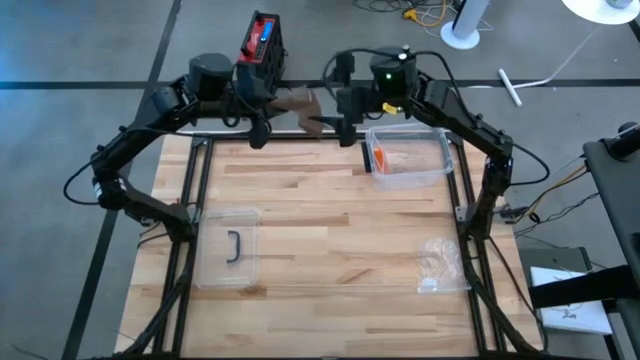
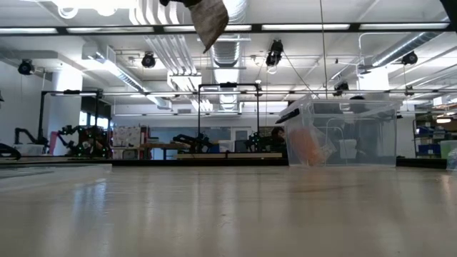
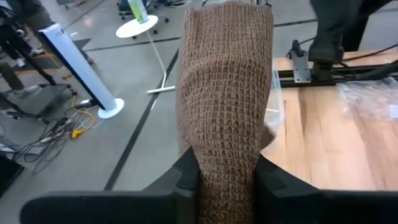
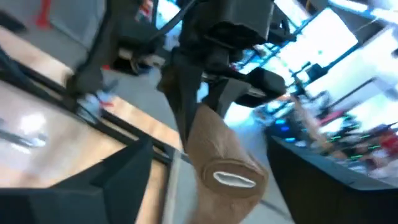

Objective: Roll bandage
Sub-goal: Roll the brown bandage

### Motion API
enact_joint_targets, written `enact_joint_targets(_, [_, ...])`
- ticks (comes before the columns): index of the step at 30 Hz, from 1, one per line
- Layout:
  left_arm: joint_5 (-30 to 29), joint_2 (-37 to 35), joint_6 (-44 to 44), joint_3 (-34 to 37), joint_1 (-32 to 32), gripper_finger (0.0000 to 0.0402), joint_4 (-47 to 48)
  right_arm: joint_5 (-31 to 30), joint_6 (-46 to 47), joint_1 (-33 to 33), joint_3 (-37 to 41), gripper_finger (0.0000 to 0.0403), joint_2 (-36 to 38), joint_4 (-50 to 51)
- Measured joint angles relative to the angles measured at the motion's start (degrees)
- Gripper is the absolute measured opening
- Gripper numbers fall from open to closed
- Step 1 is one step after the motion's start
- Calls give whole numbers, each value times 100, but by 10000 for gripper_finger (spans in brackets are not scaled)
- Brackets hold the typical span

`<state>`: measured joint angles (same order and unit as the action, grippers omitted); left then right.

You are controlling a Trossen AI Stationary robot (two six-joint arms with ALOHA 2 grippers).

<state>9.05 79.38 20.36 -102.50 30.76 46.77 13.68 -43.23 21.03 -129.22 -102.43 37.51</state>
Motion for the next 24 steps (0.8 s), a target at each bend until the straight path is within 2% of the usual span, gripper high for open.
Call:
enact_joint_targets(3, [10, 46, 24, 1, -8, 52, 18, 276, 430, 127, 8, 333, -73, -116])
enact_joint_targets(6, [15, 77, 37, 0, -6, 56, 73, 317, 445, 163, 13, 338, -184, -78])
enact_joint_targets(14, [-99, 82, 101, 1, -23, 58, 175, 336, 526, 152, -51, 302, -465, -93])
enact_joint_targets(24, [-297, 82, 190, 0, -76, 64, 240, 338, 1326, 202, -63, 260, -464, -15])
